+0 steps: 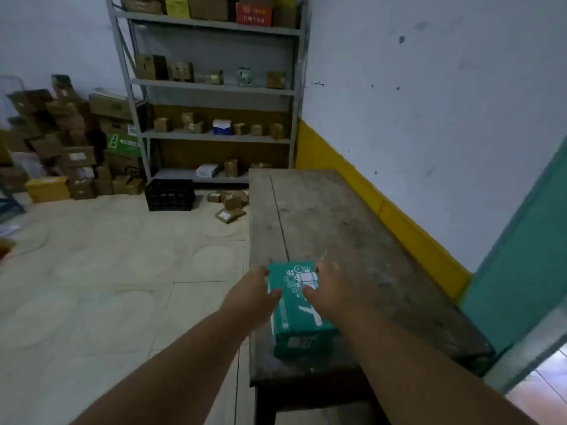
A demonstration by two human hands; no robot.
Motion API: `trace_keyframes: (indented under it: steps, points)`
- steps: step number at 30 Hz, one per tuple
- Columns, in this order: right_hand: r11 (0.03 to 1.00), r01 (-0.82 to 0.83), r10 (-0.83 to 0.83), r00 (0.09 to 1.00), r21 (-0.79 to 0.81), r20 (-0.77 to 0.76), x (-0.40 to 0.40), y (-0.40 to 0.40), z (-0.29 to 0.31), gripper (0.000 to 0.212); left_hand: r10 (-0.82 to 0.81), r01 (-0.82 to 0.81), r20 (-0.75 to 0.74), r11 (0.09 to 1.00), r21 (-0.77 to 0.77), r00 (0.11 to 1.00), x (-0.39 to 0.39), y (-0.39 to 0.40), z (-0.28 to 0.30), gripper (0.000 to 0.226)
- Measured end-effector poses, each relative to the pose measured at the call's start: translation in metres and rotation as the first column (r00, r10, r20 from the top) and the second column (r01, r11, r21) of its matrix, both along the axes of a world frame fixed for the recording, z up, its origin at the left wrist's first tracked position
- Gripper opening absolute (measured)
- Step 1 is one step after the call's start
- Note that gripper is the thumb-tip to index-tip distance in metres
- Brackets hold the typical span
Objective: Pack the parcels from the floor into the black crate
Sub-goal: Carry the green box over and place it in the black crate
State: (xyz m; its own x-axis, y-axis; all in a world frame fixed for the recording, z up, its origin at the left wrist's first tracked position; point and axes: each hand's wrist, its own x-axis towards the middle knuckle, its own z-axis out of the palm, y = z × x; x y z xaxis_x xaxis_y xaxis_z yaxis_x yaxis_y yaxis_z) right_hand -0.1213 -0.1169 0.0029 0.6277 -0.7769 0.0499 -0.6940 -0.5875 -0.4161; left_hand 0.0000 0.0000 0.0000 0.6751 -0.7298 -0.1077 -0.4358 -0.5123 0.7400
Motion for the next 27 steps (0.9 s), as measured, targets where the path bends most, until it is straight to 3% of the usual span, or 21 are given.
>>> trace_keyframes:
  steps: [2,5,7,9,11,17,27]
  points:
    - [0.999,0.002,-0.001,1.0,0.032,-0.029,0.013,-0.03,-0.019,0.057,0.074,-0.071,-0.072,0.997,0.037,0.995,0.004,-0.023,-0.013,0.045]
    - [0.973,0.062,-0.044,0.995,0.222,-0.086,0.032,-0.066,-0.053,0.071,0.166,-0.144,-0.232,0.984,0.109,0.958,0.012,-0.045,-0.034,0.035]
    - [0.93,0.09,-0.051,0.992,0.355,-0.119,0.042,-0.08,-0.072,0.056,0.165,-0.12,-0.319,0.981,0.155,0.933,0.015,-0.056,-0.046,0.009]
    - [0.893,0.076,-0.027,0.993,0.443,-0.116,0.049,-0.087,-0.087,0.03,0.152,-0.089,-0.357,0.978,0.188,0.921,0.015,-0.065,-0.056,0.007]
    - [0.893,0.064,-0.024,0.995,0.445,-0.095,0.057,-0.09,-0.098,0.026,0.172,-0.109,-0.357,0.976,0.19,0.918,0.019,-0.074,-0.066,0.015]
    - [0.88,0.061,-0.12,0.988,0.47,0.096,0.106,-0.08,-0.073,0.048,0.374,-0.363,-0.178,0.927,0.091,0.91,0.065,-0.078,-0.063,0.043]
    - [0.954,-0.144,0.02,0.907,0.265,0.421,0.282,0.031,-0.003,0.061,0.42,-0.516,-0.38,0.833,-0.2,0.824,0.222,0.039,0.006,0.062]
